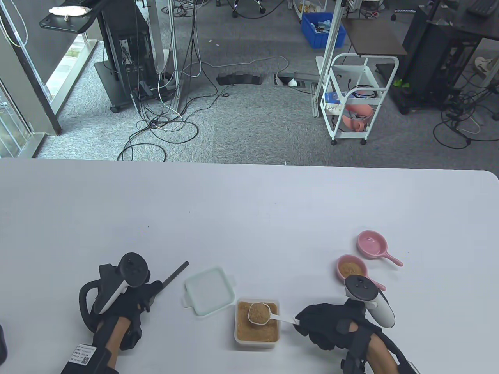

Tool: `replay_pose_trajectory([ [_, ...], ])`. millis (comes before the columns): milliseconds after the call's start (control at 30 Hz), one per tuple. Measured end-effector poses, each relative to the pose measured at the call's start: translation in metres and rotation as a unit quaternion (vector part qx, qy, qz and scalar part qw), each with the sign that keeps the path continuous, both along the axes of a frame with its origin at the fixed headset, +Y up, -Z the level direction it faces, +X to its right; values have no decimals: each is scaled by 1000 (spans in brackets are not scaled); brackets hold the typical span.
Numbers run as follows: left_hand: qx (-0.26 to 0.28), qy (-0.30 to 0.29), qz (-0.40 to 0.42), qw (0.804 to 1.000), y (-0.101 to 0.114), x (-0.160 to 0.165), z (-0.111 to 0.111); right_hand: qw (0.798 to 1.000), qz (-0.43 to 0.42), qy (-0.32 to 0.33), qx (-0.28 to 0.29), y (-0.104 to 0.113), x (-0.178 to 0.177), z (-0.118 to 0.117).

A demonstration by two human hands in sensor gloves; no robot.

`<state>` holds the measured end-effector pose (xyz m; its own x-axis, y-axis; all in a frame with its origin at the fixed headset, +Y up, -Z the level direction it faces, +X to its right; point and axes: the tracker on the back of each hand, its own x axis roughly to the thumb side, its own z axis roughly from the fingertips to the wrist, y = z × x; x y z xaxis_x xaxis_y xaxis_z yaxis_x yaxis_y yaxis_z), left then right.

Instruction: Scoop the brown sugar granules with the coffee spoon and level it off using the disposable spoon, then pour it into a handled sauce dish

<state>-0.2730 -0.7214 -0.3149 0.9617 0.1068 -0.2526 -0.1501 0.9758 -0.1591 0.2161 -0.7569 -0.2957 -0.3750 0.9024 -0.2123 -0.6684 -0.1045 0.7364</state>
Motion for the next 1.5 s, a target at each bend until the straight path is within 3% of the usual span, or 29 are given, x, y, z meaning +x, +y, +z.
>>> replay_pose_trajectory([
  [467,-23,-10,-48,999,-13,16,-4,1000,6,4,2,0,-1,1],
  [967,-23,-13,-11,1000,-16,17,-5,1000,9,4,2,0,-1,1],
  [1333,-19,-41,-19,999,-13,20,-6,1000,7,2,3,0,-1,1],
  [1500,19,-47,6,999,0,22,-3,1000,7,1,2,1,0,1],
])
